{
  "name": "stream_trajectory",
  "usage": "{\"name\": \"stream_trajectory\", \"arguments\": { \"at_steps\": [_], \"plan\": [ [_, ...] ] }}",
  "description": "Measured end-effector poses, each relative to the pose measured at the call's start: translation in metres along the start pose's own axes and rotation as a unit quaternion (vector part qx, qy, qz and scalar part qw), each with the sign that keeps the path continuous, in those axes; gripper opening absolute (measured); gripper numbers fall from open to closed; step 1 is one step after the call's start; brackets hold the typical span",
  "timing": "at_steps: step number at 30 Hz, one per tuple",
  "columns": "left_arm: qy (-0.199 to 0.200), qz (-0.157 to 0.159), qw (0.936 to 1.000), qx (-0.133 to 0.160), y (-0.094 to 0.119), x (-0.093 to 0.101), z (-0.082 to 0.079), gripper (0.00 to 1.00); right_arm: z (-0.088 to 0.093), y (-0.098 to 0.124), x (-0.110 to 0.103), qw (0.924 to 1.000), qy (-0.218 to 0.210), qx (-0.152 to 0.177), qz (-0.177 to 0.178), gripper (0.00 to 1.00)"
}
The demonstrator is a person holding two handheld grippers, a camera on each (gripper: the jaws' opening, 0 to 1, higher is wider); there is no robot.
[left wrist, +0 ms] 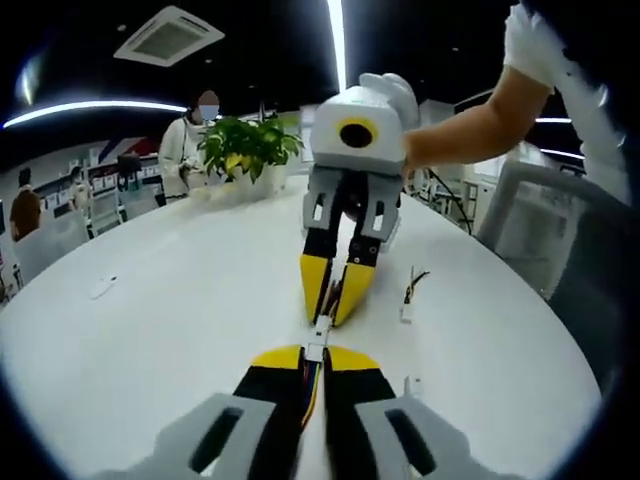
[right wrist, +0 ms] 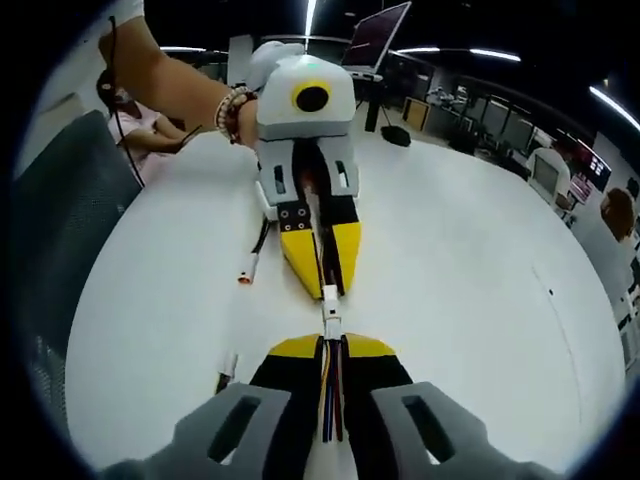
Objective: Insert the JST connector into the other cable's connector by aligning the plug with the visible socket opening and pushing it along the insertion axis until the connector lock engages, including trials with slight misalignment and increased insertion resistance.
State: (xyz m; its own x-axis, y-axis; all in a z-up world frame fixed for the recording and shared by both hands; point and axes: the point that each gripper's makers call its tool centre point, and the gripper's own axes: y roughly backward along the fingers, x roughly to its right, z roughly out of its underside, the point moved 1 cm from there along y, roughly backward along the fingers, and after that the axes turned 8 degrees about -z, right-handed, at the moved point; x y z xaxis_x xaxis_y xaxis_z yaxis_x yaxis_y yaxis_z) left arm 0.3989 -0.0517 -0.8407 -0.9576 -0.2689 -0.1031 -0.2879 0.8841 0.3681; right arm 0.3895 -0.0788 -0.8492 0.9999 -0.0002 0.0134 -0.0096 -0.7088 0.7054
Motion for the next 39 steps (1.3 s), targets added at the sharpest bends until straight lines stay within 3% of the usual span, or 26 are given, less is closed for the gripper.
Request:
{"name": "stream_trajectory", "arguments": {
  "at_steps": [3,5,15,22,27,30,39],
  "plan": [
    [-0.004,0.018,0.9998,0.004,0.002,0.006,-0.001,0.01,-0.002,0.001,-0.006,0.9998,0.004,0.006,-0.018,0.04],
    [0.003,0.038,0.9990,0.021,0.005,0.014,-0.007,0.01,-0.012,0.002,-0.013,0.9987,0.005,0.033,-0.040,0.04],
    [-0.026,0.041,0.9983,0.031,0.009,0.014,-0.015,0.00,-0.021,0.012,-0.012,0.9983,0.015,0.043,-0.036,0.03],
    [-0.021,0.038,0.9984,0.038,0.010,0.011,-0.018,0.00,-0.025,0.015,-0.009,0.9979,0.011,0.055,-0.032,0.03],
    [-0.024,0.037,0.9985,0.034,0.008,0.009,-0.018,0.00,-0.025,0.013,-0.008,0.9977,0.005,0.060,-0.031,0.03],
    [-0.042,0.017,0.9989,0.011,0.003,0.002,-0.013,0.00,-0.019,0.008,-0.001,0.9984,-0.003,0.055,-0.016,0.04],
    [-0.025,0.008,0.9996,-0.007,-0.003,-0.003,-0.008,0.00,-0.010,0.001,0.010,0.9991,-0.004,0.041,-0.003,0.04]
  ]
}}
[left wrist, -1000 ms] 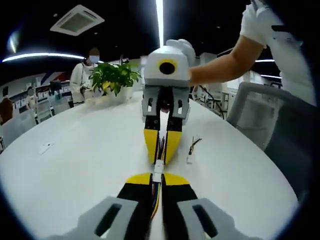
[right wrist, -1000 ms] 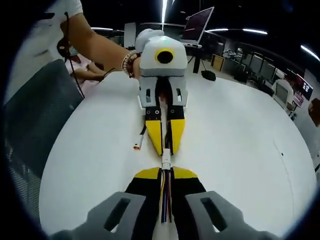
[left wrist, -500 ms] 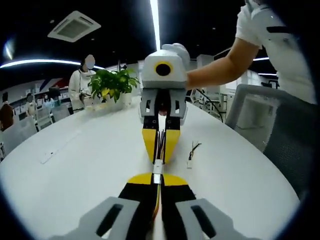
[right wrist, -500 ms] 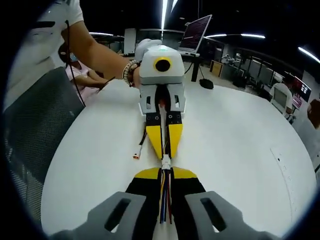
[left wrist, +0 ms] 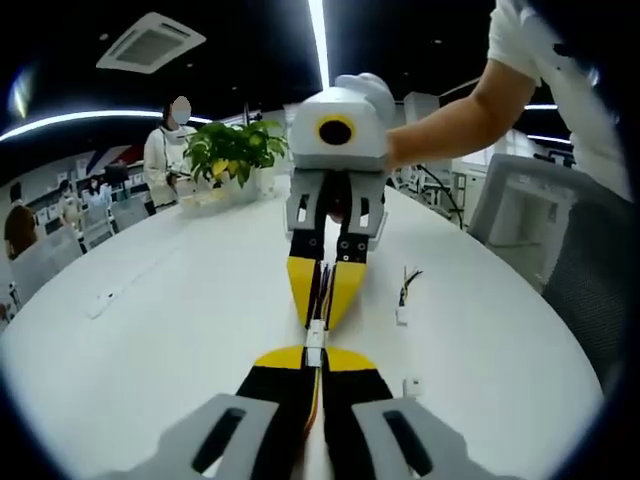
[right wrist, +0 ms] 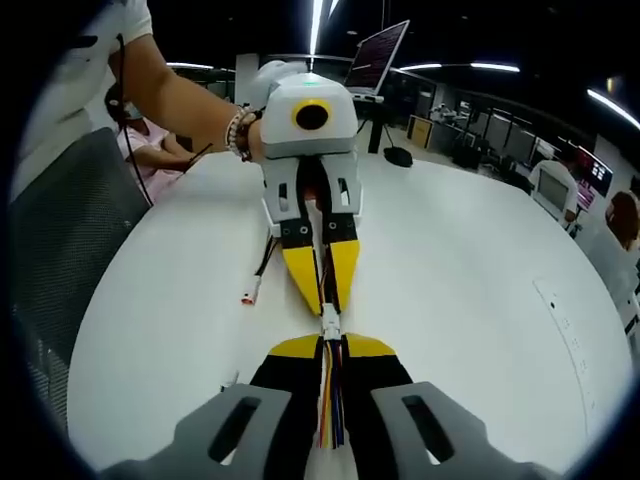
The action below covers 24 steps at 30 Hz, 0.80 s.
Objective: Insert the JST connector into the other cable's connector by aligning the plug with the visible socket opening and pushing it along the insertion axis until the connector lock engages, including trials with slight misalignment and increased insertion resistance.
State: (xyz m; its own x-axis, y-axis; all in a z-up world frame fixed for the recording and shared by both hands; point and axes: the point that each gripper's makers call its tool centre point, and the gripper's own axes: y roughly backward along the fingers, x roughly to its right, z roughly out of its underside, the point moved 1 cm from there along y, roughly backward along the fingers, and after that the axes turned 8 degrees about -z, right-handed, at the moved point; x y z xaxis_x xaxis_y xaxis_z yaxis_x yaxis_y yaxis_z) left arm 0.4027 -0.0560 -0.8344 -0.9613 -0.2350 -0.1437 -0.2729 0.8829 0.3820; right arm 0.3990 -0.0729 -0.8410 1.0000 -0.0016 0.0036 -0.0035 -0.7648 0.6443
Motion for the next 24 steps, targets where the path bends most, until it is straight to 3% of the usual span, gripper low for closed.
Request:
{"name": "stream_trajectory", "arguments": {
  "at_steps": [9,17,21,24],
  "plan": [
    [0.029,-0.005,0.9996,-0.003,-0.002,-0.002,0.003,0.00,0.002,-0.002,0.005,0.9999,-0.007,0.002,0.011,0.03],
    [0.027,-0.015,0.9995,-0.011,-0.004,-0.006,0.006,0.00,0.005,0.000,0.005,0.9997,-0.015,-0.007,0.016,0.05],
    [0.060,-0.027,0.9978,-0.006,-0.003,-0.010,0.002,0.10,0.005,0.005,0.006,0.9992,-0.024,-0.008,0.029,0.11],
    [0.066,-0.029,0.9974,-0.001,-0.002,-0.011,-0.001,0.11,0.005,0.010,0.007,0.9987,-0.030,-0.007,0.040,0.12]
  ]
}}
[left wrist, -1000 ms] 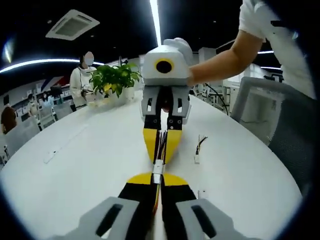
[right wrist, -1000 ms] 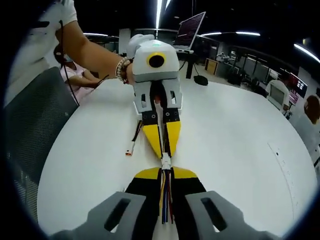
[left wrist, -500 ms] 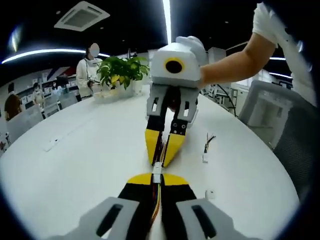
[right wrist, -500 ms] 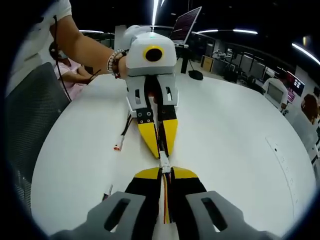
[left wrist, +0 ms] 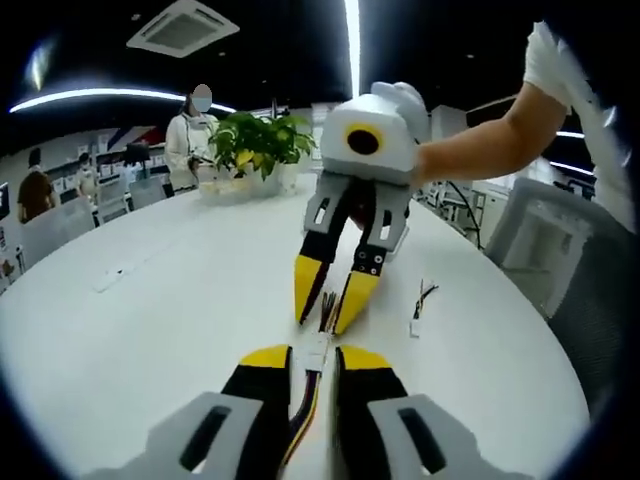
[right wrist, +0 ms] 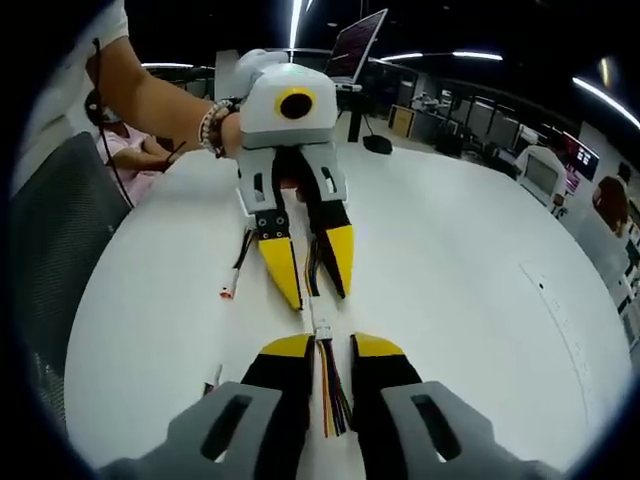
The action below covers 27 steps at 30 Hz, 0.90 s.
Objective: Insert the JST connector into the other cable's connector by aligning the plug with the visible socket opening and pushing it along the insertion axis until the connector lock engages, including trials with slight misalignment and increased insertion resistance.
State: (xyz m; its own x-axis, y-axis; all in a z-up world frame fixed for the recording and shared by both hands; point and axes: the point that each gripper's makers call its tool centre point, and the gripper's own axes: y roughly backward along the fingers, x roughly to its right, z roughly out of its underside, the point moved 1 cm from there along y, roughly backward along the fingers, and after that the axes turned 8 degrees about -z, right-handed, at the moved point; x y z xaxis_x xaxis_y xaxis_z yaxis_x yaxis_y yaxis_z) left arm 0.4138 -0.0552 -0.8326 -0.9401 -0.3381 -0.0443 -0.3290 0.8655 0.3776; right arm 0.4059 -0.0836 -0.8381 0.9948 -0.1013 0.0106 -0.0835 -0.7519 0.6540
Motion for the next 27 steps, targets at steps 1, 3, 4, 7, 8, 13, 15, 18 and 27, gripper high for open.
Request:
{"name": "stream_trajectory", "arguments": {
  "at_steps": [1,3,4,7,8,13,15,18,27],
  "plan": [
    [0.004,-0.002,1.0000,-0.001,0.000,0.000,0.000,0.12,-0.001,0.002,0.000,1.0000,-0.003,0.004,0.003,0.12],
    [0.008,-0.007,0.9999,0.000,0.002,0.000,-0.002,0.16,-0.003,0.005,-0.002,0.9999,-0.007,0.010,0.008,0.12],
    [0.010,-0.010,0.9999,0.001,0.002,0.000,-0.003,0.16,-0.004,0.006,-0.003,0.9998,-0.008,0.011,0.011,0.13],
    [0.023,-0.013,0.9996,0.010,0.005,0.002,-0.007,0.16,-0.006,0.011,-0.006,0.9996,-0.015,0.018,0.018,0.12],
    [0.023,-0.012,0.9996,0.010,0.005,0.003,-0.007,0.16,-0.007,0.012,-0.007,0.9995,-0.016,0.019,0.019,0.13],
    [0.022,-0.016,0.9996,0.008,0.012,0.007,-0.010,0.17,-0.010,0.021,-0.008,0.9985,-0.031,0.031,0.032,0.13],
    [0.023,-0.017,0.9996,0.006,0.017,0.009,-0.010,0.17,-0.012,0.025,-0.006,0.9979,-0.037,0.037,0.039,0.12],
    [0.031,-0.024,0.9992,0.005,0.023,0.009,-0.010,0.18,-0.015,0.029,-0.007,0.9974,-0.039,0.040,0.045,0.12],
    [0.045,-0.048,0.9978,0.001,0.041,0.013,-0.010,0.19,-0.028,0.031,-0.021,0.9956,-0.052,0.058,0.052,0.12]
  ]
}}
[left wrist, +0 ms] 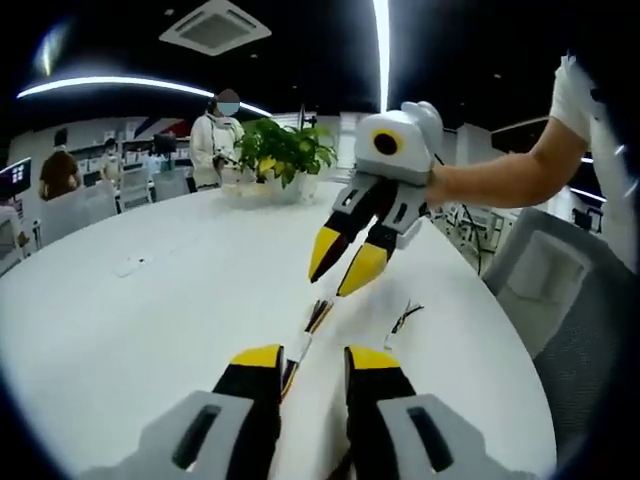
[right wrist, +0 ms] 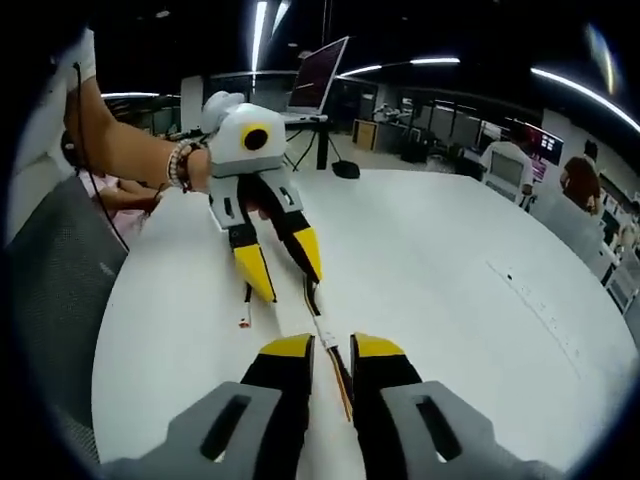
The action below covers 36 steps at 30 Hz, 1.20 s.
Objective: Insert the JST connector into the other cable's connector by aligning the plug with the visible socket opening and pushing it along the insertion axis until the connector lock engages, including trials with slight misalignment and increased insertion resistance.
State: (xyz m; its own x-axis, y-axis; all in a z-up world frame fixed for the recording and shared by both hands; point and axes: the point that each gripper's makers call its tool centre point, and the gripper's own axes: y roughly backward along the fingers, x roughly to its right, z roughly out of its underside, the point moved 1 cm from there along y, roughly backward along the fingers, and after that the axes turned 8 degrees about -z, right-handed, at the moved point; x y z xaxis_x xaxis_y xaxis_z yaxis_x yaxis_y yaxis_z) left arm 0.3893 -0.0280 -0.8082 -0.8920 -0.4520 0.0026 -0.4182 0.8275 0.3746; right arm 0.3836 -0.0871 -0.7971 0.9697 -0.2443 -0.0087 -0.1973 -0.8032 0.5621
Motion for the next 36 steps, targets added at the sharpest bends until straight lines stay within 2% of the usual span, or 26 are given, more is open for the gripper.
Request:
{"name": "stream_trajectory", "arguments": {
  "at_steps": [4,7,10,12,16,17,18,20,23,26,28,33,35,36],
  "plan": [
    [0.027,-0.002,0.9996,0.010,0.007,-0.001,-0.008,0.21,-0.004,0.003,-0.006,0.9999,-0.003,0.006,0.008,0.12],
    [0.037,-0.017,0.9990,0.017,0.016,-0.006,-0.014,0.23,-0.005,0.008,-0.010,0.9998,-0.004,0.010,0.017,0.11],
    [0.052,-0.025,0.9977,0.036,0.023,-0.009,-0.024,0.24,-0.011,0.016,-0.014,0.9990,-0.016,0.030,0.028,0.15],
    [0.048,-0.048,0.9954,0.067,0.030,-0.013,-0.039,0.25,-0.014,0.022,-0.016,0.9985,-0.016,0.038,0.037,0.16],
    [0.072,-0.057,0.9878,0.126,0.046,-0.005,-0.069,0.25,-0.025,0.033,-0.021,0.9958,-0.019,0.066,0.060,0.18],
    [0.087,-0.056,0.9858,0.132,0.048,-0.002,-0.073,0.27,-0.028,0.036,-0.023,0.9952,-0.018,0.074,0.062,0.18],
    [0.081,-0.062,0.9851,0.138,0.052,0.001,-0.077,0.30,-0.028,0.039,-0.027,0.9950,-0.018,0.075,0.063,0.18],
    [0.077,-0.060,0.9856,0.138,0.056,0.011,-0.081,0.38,-0.030,0.042,-0.031,0.9945,-0.018,0.079,0.068,0.21],
    [0.065,-0.062,0.9865,0.137,0.063,0.025,-0.087,0.39,-0.036,0.047,-0.040,0.9936,-0.017,0.085,0.073,0.24],
    [0.066,-0.070,0.9865,0.132,0.068,0.032,-0.089,0.45,-0.046,0.053,-0.048,0.9907,-0.014,0.115,0.072,0.25],
    [0.066,-0.080,0.9862,0.129,0.072,0.037,-0.091,0.50,-0.047,0.055,-0.047,0.9896,-0.021,0.121,0.075,0.28],
    [0.068,-0.102,0.9849,0.122,0.082,0.046,-0.092,0.53,-0.053,0.059,-0.049,0.9848,-0.032,0.153,0.077,0.30],
    [0.091,-0.127,0.9820,0.107,0.086,0.039,-0.086,0.53,-0.055,0.062,-0.046,0.9812,-0.051,0.167,0.082,0.29],
    [0.099,-0.133,0.9785,0.123,0.089,0.038,-0.091,0.52,-0.057,0.065,-0.044,0.9774,-0.059,0.184,0.086,0.29]
  ]
}}
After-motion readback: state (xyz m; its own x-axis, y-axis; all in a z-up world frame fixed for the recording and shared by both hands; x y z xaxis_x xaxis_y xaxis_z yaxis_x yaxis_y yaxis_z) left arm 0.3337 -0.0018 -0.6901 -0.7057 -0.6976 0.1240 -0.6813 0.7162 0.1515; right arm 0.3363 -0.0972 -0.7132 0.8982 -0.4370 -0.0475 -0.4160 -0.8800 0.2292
